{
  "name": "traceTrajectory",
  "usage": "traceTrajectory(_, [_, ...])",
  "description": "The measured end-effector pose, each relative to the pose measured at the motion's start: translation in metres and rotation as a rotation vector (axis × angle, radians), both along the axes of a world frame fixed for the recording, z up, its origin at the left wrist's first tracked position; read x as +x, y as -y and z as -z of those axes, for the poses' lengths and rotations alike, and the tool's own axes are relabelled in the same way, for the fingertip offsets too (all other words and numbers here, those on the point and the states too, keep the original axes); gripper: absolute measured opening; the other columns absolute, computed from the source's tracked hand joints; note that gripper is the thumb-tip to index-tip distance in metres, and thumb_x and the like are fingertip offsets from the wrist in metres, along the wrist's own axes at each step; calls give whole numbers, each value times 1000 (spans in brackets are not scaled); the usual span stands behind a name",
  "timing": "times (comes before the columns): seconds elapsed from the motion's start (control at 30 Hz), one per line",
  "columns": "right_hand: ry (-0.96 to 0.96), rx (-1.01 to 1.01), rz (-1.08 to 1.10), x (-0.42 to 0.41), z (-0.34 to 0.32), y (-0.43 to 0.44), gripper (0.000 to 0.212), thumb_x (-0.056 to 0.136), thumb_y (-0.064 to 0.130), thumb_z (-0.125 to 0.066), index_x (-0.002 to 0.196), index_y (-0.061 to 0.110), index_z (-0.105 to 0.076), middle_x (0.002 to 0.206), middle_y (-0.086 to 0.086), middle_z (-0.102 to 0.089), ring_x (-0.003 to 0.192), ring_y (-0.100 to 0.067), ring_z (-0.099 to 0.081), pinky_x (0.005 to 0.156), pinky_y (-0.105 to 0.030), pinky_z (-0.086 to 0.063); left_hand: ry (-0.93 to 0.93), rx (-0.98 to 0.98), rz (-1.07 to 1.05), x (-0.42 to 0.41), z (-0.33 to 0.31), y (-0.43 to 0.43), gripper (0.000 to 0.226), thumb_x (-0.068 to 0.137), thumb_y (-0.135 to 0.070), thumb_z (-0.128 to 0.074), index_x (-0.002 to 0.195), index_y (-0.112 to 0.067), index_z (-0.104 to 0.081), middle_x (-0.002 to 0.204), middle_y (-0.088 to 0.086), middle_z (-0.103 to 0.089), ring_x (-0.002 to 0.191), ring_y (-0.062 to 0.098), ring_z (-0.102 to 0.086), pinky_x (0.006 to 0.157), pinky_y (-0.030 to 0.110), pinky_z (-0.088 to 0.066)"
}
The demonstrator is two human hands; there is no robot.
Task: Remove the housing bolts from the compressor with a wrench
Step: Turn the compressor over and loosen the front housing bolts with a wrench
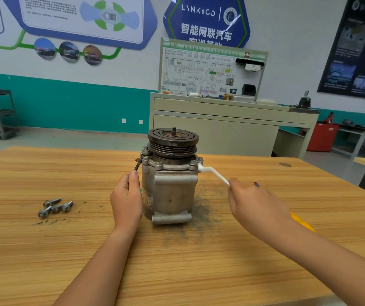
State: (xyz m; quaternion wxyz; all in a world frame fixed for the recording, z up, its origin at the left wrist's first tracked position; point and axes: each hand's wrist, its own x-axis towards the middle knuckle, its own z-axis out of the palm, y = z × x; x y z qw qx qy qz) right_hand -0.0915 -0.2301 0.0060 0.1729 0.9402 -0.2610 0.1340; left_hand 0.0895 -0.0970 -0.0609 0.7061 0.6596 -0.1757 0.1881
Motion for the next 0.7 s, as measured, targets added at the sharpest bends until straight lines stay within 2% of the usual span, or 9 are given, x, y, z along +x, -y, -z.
traceTrajectory(0.07, [-142,17,-9,-5,20,16,20,95,12,-35,111,19,-44,91,1,-60,80,-22,-59,44,-27,-27,1,-9,1,1,1,0,39,99,-21,-41,62,-11,-40,54,-2,-33,49,7,-30,46,19,-26])
traceTrajectory(0.13, [-189,137,0,-10,35,22,21,96,16,-37,114,22,-46,95,1,-61,87,-20,-59,55,-28,-35,2,-12,-2,4,2,1,40,99,-21,-42,60,-13,-39,54,-3,-33,48,5,-32,47,18,-27])
traceTrajectory(0.27, [75,207,-46,-12,22,35,25,99,31,-30,119,30,-44,85,5,-59,86,-21,-60,57,-30,-35,6,-21,-17,8,3,5,41,99,-20,-42,59,-14,-38,55,-2,-35,48,1,-34,47,17,-27])
traceTrajectory(0.37, [255,213,-137,-11,2,31,28,98,36,-29,123,34,-41,77,6,-59,83,-26,-59,57,-31,-37,5,-15,-12,8,3,5,41,99,-20,-41,59,-15,-37,54,-2,-34,47,2,-32,46,18,-27])
traceTrajectory(0.43, [280,182,-156,-8,-8,23,30,98,36,-28,127,37,-36,83,1,-63,83,-27,-59,62,-32,-44,5,-8,-14,7,3,5,41,99,-21,-41,59,-15,-38,54,-2,-34,47,3,-32,46,18,-27])
traceTrajectory(0.53, [239,130,-165,-3,-17,16,34,98,31,-28,132,39,-29,86,0,-63,82,-27,-59,63,-33,-45,8,-7,-11,6,2,3,41,99,-21,-41,59,-15,-38,55,-2,-35,48,2,-33,47,17,-27])
traceTrajectory(0.7, [168,142,-135,5,-24,13,40,98,22,-30,133,41,-25,81,1,-55,80,-25,-57,62,-35,-48,3,-9,0,5,2,3,40,99,-22,-41,60,-14,-39,55,-2,-35,48,2,-32,46,18,-26])
